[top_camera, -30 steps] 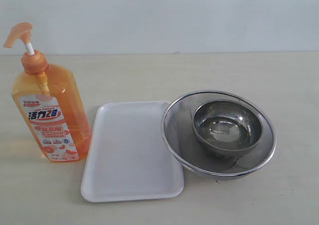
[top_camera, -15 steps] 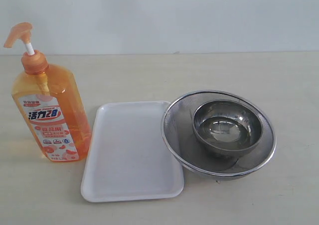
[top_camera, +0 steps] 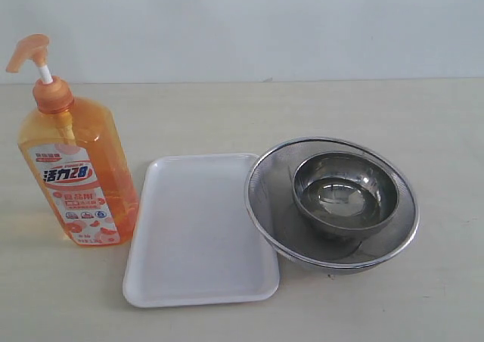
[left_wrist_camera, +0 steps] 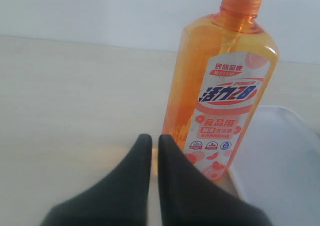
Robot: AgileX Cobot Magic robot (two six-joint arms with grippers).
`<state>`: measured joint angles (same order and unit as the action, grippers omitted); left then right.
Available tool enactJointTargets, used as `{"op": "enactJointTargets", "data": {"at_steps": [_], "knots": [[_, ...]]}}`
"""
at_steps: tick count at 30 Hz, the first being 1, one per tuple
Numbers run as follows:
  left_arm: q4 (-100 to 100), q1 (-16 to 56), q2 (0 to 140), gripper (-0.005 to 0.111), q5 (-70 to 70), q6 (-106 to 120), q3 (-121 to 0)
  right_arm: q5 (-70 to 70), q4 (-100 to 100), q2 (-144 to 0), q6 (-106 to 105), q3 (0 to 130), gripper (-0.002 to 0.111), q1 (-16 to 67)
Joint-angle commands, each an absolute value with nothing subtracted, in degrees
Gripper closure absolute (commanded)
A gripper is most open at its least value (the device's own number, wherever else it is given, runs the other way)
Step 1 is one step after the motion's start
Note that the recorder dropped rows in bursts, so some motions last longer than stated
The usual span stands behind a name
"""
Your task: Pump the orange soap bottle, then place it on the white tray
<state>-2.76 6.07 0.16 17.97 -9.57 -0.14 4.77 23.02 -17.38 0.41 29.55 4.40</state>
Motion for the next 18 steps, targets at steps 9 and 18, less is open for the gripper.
{"op": "enactJointTargets", "data": {"at_steps": [9,18], "knots": [[-2.37,5.86,0.0,0.102,18.02,-9.35,0.0,12.24,23.94,-56.26,-37.76,54.94,0.108,28.6],[-2.37,5.86,0.0,0.102,18.02,-9.35,0.0,8.69,41.03,-68.94,-54.34,58.44,0.108,33.76]]}}
